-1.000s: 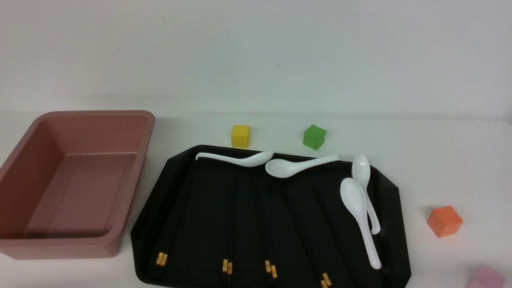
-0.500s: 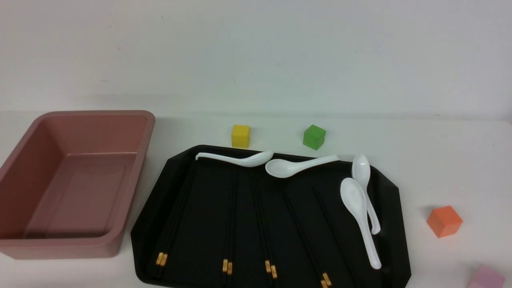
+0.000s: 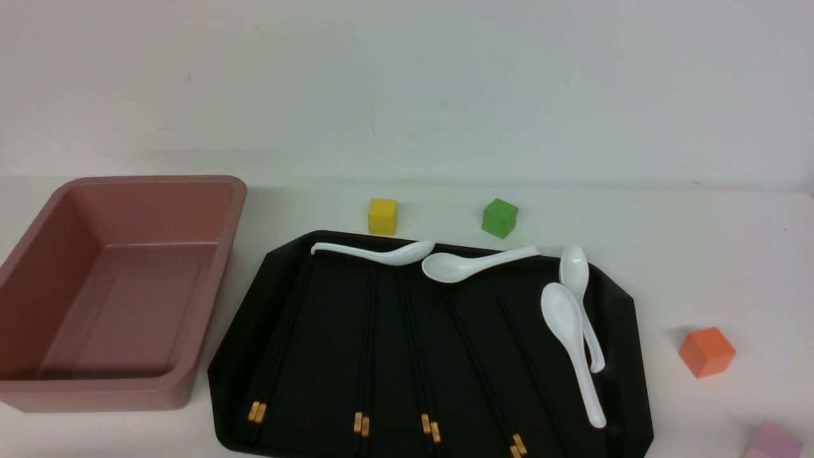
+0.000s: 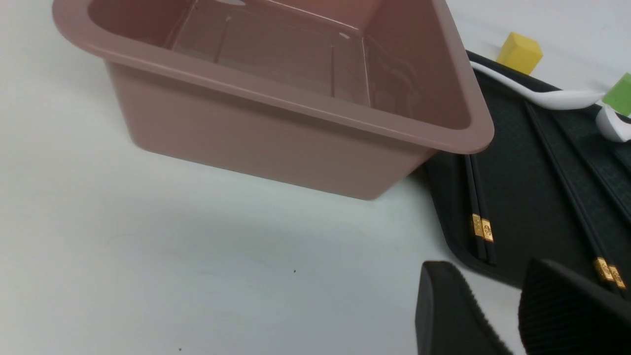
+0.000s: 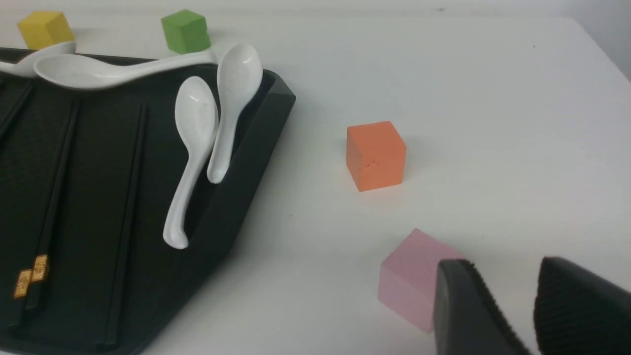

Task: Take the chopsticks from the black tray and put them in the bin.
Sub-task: Use the left arm to grab a pair of chopsticks

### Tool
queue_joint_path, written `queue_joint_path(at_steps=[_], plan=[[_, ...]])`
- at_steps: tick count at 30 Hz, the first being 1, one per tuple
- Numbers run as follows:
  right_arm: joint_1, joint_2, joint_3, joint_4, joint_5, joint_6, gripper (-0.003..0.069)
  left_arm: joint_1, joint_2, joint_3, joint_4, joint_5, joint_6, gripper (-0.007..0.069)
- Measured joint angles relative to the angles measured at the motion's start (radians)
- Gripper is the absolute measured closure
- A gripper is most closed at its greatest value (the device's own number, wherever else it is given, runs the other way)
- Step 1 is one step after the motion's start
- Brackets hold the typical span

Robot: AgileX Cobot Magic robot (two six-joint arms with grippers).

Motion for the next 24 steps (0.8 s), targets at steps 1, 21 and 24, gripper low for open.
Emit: queue_joint_path(at_steps=[1,21,24], plan=[[0.000,0.000,0.000,0.000,0.000,0.000,0.0419,0.000,0.000,0.000,0.000,0.000,0.000,0.0386],[0.000,0.000,0.000,0.000,0.000,0.000,0.0419,0.000,0.000,0.000,-0.081,-0.001,-0.043,0.0386],[0.000,0.000,0.000,0.000,0.000,0.000,0.0419,0.000,0.000,0.000,-0.287,-0.001,-0.162,0.0386]])
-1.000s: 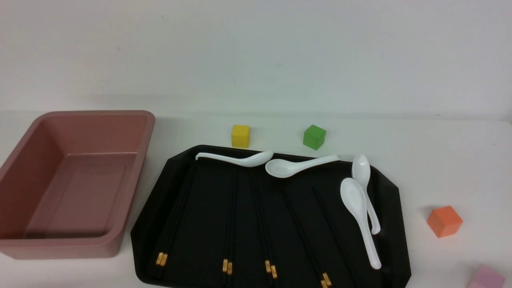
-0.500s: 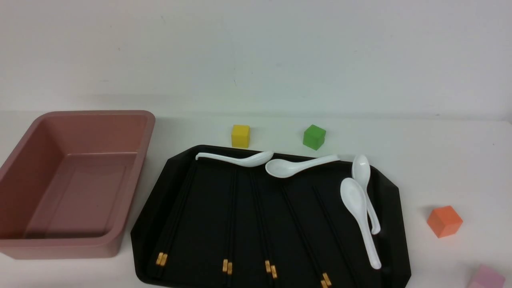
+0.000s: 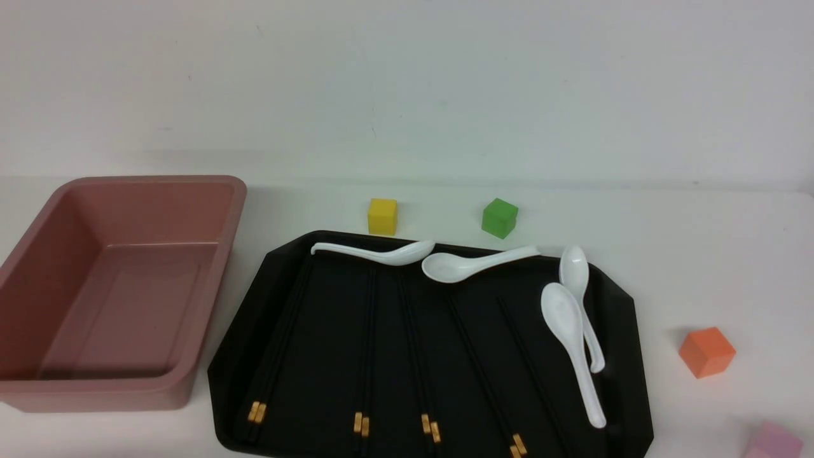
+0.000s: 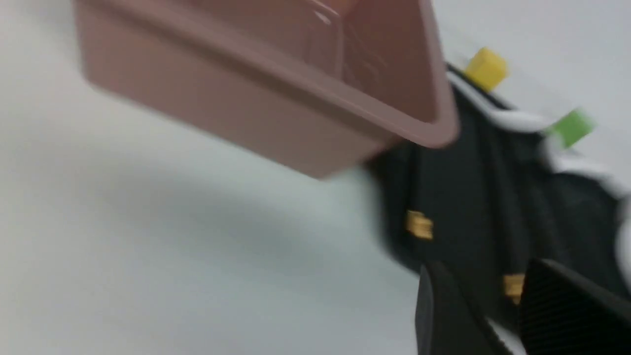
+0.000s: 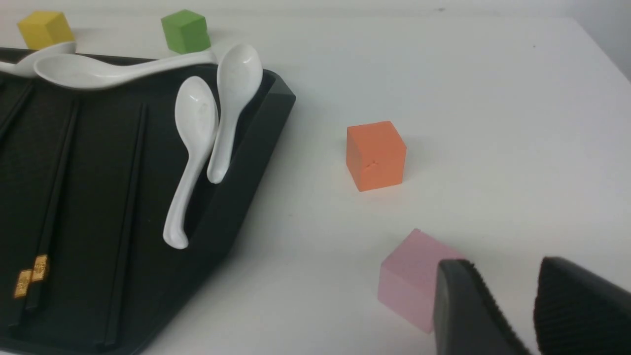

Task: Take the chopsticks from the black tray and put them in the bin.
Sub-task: Use the left arm to grab a pair of chopsticks

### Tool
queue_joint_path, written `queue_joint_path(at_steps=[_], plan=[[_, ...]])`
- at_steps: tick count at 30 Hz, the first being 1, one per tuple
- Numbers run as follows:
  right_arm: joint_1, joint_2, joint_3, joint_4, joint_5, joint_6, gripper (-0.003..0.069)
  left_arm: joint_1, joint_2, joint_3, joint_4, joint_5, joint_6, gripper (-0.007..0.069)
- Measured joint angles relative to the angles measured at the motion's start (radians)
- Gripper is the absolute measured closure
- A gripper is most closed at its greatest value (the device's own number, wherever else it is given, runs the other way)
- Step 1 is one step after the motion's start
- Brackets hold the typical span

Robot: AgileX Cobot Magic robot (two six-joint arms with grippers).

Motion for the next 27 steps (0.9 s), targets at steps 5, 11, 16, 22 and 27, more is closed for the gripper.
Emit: queue_joint_path(at_steps=[5,11,16,22,27], plan=[[0.000,0.000,0.000,0.000,0.000,0.000,0.0419,0.000,0.000,0.000,-0.399,-0.008,-0.203,0.0386],[0.000,0.000,0.000,0.000,0.000,0.000,0.0419,0.000,0.000,0.000,-0.634,-0.026,-0.255,0.0386],[0.000,0.000,0.000,0.000,0.000,0.000,0.0419,0.000,0.000,0.000,-0.665,-0.084,-0.256,0.0386],[0.000,0.000,0.000,0.000,0.000,0.000,0.0419,0.000,0.000,-0.056,-0.724,-0.194,-0.224,0.0414],[0.000,0.000,0.000,0.000,0.000,0.000,0.0419,0.000,0.036,-0.288,-0.667,-0.214,0.038,0.0549]])
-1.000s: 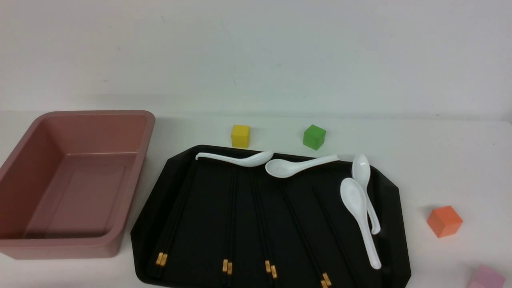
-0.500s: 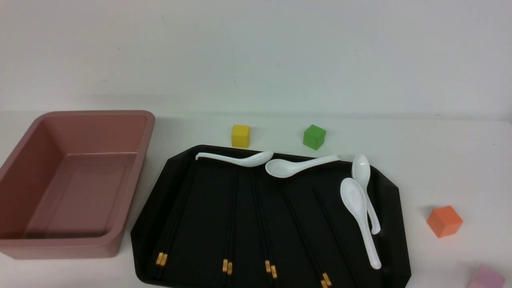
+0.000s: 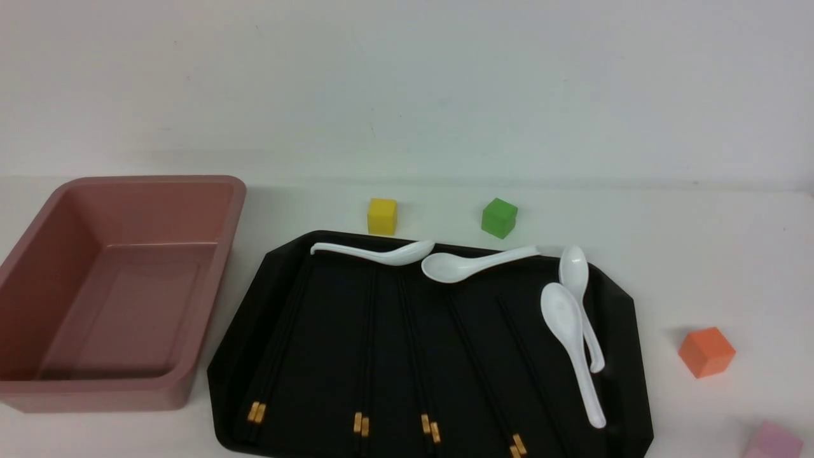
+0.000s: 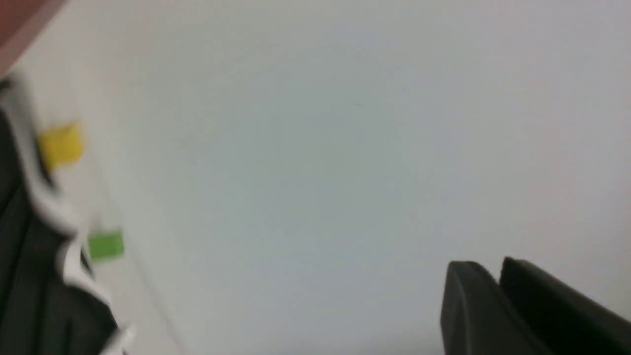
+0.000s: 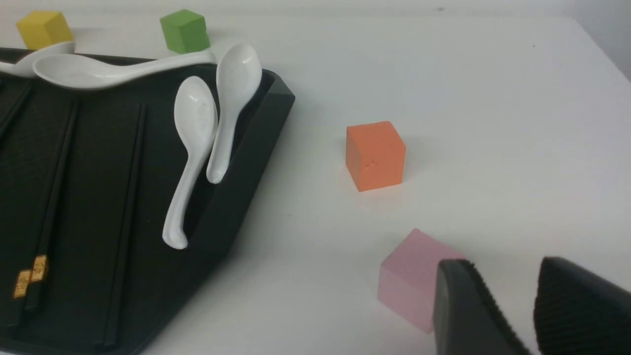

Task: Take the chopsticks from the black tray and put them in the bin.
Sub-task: Use the left arm to grab a pair of chopsticks

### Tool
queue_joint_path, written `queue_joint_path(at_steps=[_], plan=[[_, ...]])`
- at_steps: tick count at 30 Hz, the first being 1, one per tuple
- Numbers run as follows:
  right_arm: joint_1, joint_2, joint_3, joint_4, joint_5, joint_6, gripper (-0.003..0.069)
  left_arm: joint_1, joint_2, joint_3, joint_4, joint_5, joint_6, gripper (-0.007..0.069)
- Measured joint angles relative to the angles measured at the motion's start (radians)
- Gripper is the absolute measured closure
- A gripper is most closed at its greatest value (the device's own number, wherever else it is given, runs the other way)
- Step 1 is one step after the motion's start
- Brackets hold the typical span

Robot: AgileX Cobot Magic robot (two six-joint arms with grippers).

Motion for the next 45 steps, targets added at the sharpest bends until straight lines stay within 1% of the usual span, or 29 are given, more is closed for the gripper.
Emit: queue_joint_path(at_steps=[2,3,5,8,11,12,13,14,16,20,21,23,25,26,29,31,34,41,43,45], plan=[[0.000,0.000,0.000,0.000,0.000,0.000,0.0419,0.000,0.059,-0.062,0.037,0.037,0.069,0.0584],[0.000,0.000,0.000,0.000,0.000,0.000,0.0419,0.000,0.128,-0.110,0.089,0.112,0.136,0.0610],[0.000,0.000,0.000,0.000,0.000,0.000,0.0419,0.000,0.258,-0.175,0.165,0.255,0.184,0.0637],[0.000,0.000,0.000,0.000,0.000,0.000,0.0419,0.000,0.537,-0.272,0.311,0.550,0.212,0.0637],[0.000,0.000,0.000,0.000,0.000,0.000,0.0419,0.000,0.777,-0.348,0.414,0.741,0.239,0.0637],[0.000,0.000,0.000,0.000,0.000,0.000,0.0419,0.000,0.898,-0.391,0.446,0.816,0.273,0.0637],[0.000,0.000,0.000,0.000,0.000,0.000,0.0419,0.000,0.915,-0.397,0.446,0.824,0.278,0.0637],[0.000,0.000,0.000,0.000,0.000,0.000,0.0419,0.000,1.011,-0.435,0.458,0.869,0.312,0.0637],[0.000,0.000,0.000,0.000,0.000,0.000,0.0419,-0.004,1.154,-0.501,0.443,0.918,0.369,0.0637],[0.000,0.000,0.000,0.000,0.000,0.000,0.0419,-0.052,1.301,-0.595,0.431,0.911,0.419,0.0637],[0.000,0.000,0.000,0.000,0.000,0.000,0.0419,-0.092,1.351,-0.638,0.436,0.898,0.427,0.0637],[0.000,0.000,0.000,0.000,0.000,0.000,0.0419,-0.139,1.408,-0.693,0.462,0.878,0.421,0.0637],[0.000,0.000,0.000,0.000,0.000,0.000,0.0419,-0.175,1.448,-0.734,0.506,0.864,0.390,0.0637],[0.000,0.000,0.000,0.000,0.000,0.000,0.0419,-0.208,1.489,-0.774,0.572,0.852,0.340,0.0637],[0.000,0.000,0.000,0.000,0.000,0.000,0.0419,-0.268,1.562,-0.856,0.770,0.824,0.188,0.0628],[0.000,0.000,0.000,0.000,0.000,0.000,0.0419,-0.281,1.592,-0.885,0.846,0.816,0.139,0.0617],[0.000,0.000,0.000,0.001,0.000,0.000,0.0419,-0.289,1.667,-0.947,0.947,0.808,0.087,0.0578],[0.000,0.000,0.000,0.001,0.000,0.000,0.0419,-0.290,1.793,-1.020,0.964,0.781,0.098,0.0462],[0.000,0.000,0.000,0.001,0.000,0.000,0.0419,-0.291,1.840,-1.028,0.993,0.749,0.103,0.0405],[0.000,0.000,0.000,0.000,0.000,0.000,0.0419,-0.291,1.862,-1.028,1.011,0.735,0.104,0.0375]])
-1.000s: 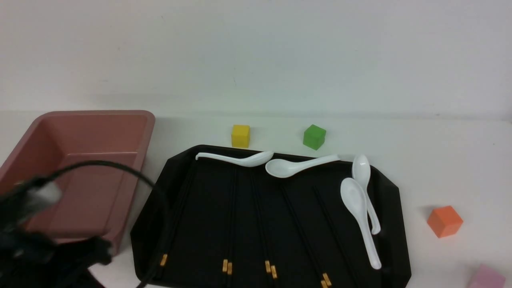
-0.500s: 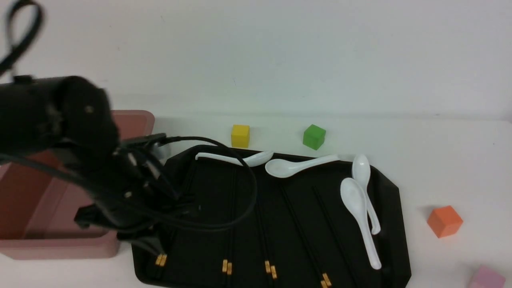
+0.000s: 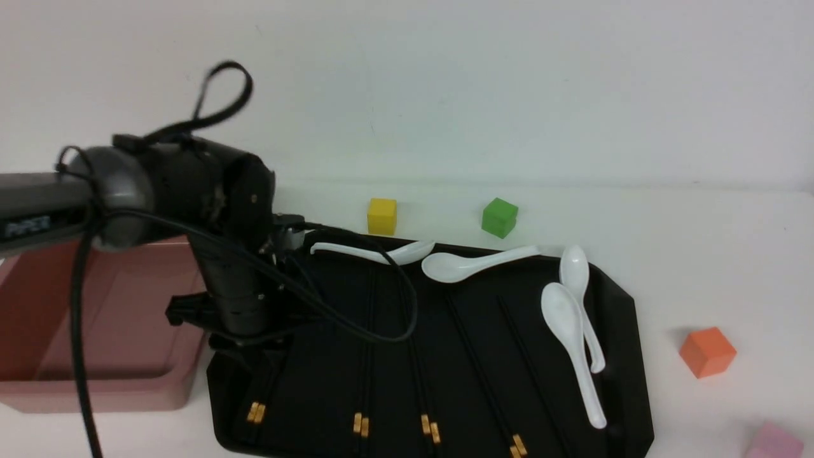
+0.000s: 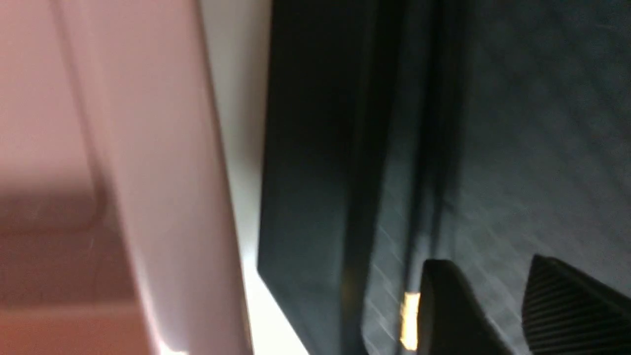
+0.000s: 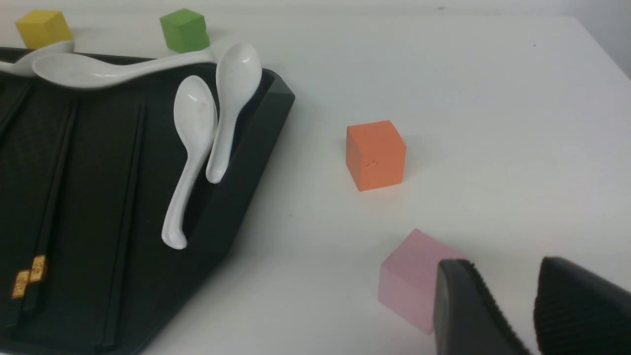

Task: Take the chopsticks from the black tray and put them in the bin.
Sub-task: Use the left arm to grab a pair of chopsticks

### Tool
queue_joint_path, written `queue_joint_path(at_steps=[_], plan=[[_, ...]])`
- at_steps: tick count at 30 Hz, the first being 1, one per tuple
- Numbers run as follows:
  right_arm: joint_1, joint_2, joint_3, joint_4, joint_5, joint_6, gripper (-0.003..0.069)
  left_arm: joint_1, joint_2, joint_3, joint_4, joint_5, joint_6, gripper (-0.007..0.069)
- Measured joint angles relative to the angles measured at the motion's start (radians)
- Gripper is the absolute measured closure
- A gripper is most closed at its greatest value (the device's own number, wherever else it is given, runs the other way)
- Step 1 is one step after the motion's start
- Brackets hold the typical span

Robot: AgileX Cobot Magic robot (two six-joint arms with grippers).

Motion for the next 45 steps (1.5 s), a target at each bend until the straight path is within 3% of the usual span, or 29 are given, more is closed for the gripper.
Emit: queue_joint_path(at_steps=[6,35,45], plan=[[0.000,0.000,0.000,0.000,0.000,0.000,0.0419,0.000,0.049,0.000,0.026,-0.054,0.003,0.0333],[0.000,0.000,0.000,0.000,0.000,0.000,0.0419,0.000,0.106,-0.013,0.046,-0.124,0.005,0.0333],[0.000,0.000,0.000,0.000,0.000,0.000,0.0419,0.000,0.121,-0.094,0.046,0.004,0.005,0.0333]])
